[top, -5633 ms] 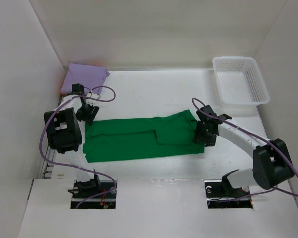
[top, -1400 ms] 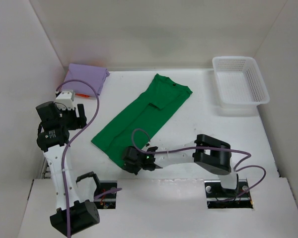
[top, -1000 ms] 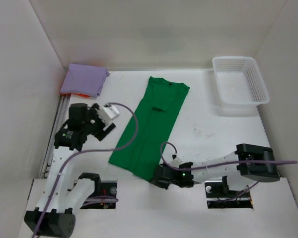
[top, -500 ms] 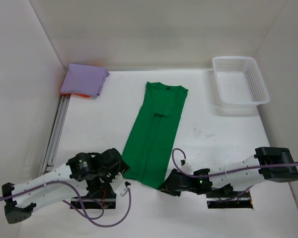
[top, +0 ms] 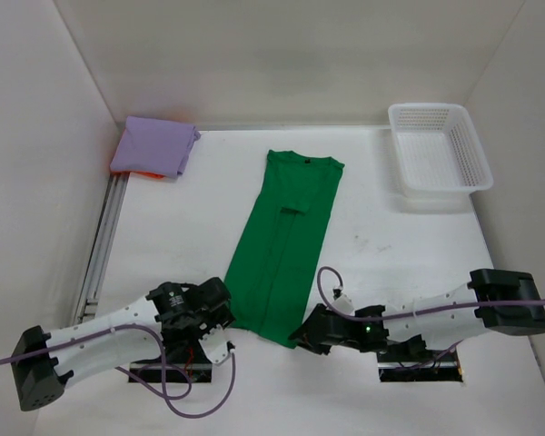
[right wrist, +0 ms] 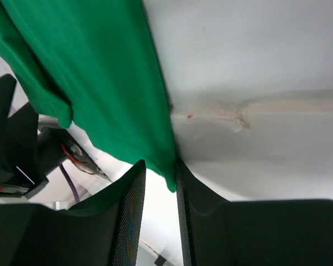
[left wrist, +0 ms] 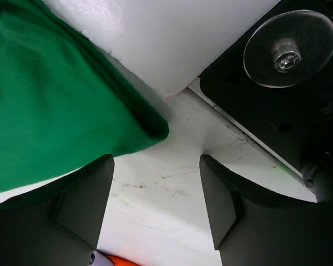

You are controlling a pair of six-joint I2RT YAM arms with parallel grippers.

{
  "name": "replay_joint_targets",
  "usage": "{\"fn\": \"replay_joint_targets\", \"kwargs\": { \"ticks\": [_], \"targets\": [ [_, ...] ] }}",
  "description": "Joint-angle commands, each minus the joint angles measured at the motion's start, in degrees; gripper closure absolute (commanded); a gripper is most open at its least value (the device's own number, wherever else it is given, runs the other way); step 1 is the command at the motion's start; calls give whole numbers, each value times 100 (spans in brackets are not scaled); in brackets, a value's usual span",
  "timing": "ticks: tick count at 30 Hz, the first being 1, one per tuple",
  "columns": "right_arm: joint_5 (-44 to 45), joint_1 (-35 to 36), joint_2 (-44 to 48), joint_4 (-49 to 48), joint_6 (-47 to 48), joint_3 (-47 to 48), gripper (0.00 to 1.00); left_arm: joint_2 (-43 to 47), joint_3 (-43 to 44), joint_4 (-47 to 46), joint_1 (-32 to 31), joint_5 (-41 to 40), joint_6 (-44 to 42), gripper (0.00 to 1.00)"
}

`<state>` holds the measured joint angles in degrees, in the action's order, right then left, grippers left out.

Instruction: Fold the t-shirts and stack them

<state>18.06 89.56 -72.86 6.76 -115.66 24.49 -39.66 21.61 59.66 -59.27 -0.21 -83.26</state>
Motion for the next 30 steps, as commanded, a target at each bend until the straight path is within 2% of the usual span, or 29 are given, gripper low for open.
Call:
{"fn": "replay_joint_targets", "kwargs": {
  "ticks": [1,5,8,14,16,20,21,26,30],
  "targets": [
    [241,-75,140,141,-71,29,67,-68,-86,-288,69,179,-445,39],
    [250,-110,149,141,-62,21,67,-209,-69,-446,86,310,-410,44],
    [224,-154,106,132,-45,21,65,-358,-86,-630,60,372,-410,52],
    [101,-259,70,123,122,65,61,-701,-113,-859,60,451,-305,79],
    [-4,-294,44,123,201,73,67,-754,-78,-912,112,495,-287,85],
    [-163,-303,-44,115,263,126,94,-842,80,-939,340,627,-226,94],
    [-180,-303,-61,88,298,152,98,-850,168,-895,420,697,-199,96],
    [-189,-478,35,-97,675,293,100,-885,888,-737,1095,1294,20,100],
    [-224,-865,333,9,1132,477,100,-1280,1643,-491,1807,1856,258,100]
  ]
}}
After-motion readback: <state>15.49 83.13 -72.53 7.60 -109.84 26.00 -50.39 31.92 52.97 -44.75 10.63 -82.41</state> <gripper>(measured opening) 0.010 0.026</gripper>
